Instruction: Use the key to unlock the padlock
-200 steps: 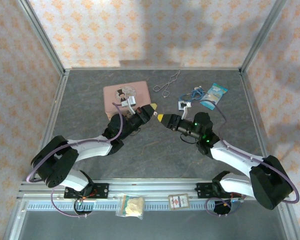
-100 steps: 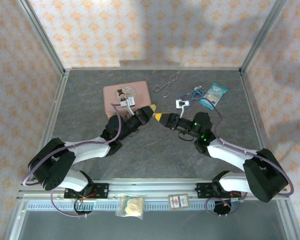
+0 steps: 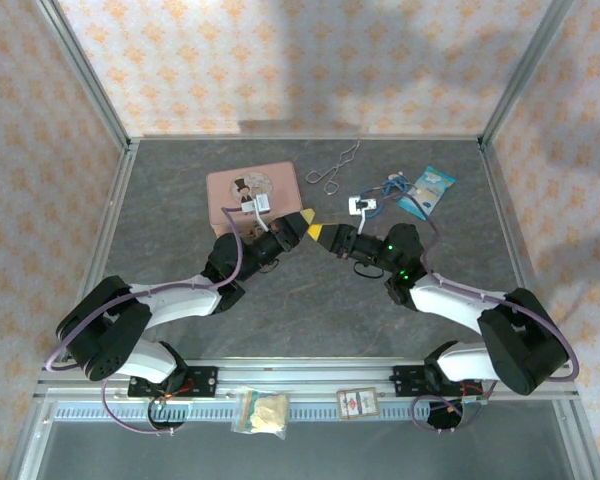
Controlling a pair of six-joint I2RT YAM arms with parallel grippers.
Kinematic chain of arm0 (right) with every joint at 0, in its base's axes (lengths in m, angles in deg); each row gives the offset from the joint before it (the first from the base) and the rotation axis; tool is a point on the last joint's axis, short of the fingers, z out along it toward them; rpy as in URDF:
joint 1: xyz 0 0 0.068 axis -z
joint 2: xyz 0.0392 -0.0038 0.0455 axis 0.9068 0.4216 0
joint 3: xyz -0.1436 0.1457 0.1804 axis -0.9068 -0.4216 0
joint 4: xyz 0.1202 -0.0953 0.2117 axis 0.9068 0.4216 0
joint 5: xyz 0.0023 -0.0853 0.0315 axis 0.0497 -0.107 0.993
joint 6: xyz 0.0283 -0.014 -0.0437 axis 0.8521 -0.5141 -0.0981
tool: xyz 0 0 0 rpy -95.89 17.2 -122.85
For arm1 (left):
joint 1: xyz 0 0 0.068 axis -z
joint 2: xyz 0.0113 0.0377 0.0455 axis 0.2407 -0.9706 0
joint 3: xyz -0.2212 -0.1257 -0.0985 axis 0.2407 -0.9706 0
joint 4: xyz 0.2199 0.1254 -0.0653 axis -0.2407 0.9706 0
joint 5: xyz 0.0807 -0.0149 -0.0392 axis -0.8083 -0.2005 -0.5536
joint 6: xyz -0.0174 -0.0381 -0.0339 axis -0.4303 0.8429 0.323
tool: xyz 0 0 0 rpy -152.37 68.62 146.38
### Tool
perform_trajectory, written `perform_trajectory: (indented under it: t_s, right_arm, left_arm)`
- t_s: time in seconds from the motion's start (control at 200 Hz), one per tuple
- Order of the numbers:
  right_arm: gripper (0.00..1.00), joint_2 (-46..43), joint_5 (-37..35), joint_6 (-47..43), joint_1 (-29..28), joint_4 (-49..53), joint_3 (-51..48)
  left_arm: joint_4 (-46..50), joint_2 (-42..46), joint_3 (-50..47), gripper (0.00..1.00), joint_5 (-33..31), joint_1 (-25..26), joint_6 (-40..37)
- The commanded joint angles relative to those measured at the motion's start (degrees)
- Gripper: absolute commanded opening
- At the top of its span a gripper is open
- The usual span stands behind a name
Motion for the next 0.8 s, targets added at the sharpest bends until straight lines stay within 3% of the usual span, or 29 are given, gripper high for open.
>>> perform_trajectory:
  t_s: [0.0, 0.055, 0.12, 0.19, 0.49, 0.616, 0.796]
  right_arm:
    - [0.03, 0.2, 0.9, -0.5, 0.2, -3.1, 1.7]
    - [0.0, -0.2, 0.8, -1.8, 0.2, -2.0, 1.4]
    - [0.0, -1.1, 0.0, -3.9, 0.2, 0.3, 0.9]
    - [0.0, -2.3, -1.1, -6.9, 0.2, 3.4, 0.4]
    - [0.0, -3.2, -2.2, -19.1, 0.1, 17.8, 4.4]
    - [0.0, -3.8, -5.7, -25.0, 0.1, 26.0, 7.4]
    - [0.0, -4.7, -8.8, -31.3, -0.7, 30.4, 9.1]
  left_arm:
    - [-5.8, 0.0, -0.7, 0.01, 1.7, 0.9, 1.7]
    - [-4.6, 1.0, -1.2, 0.29, 0.9, 0.5, 2.1]
    - [-1.4, 2.9, -1.5, 0.55, -0.1, -0.9, 2.0]
    - [3.2, 5.6, -1.8, 0.7, -1.2, -2.7, 2.0]
    - [20.9, 13.2, -0.4, 0.7, -2.2, -7.1, -3.9]
    - [23.4, 13.7, -0.1, 0.66, -1.6, -7.7, -3.1]
    - [25.0, 12.8, 0.4, 0.6, -2.3, -7.6, 0.4]
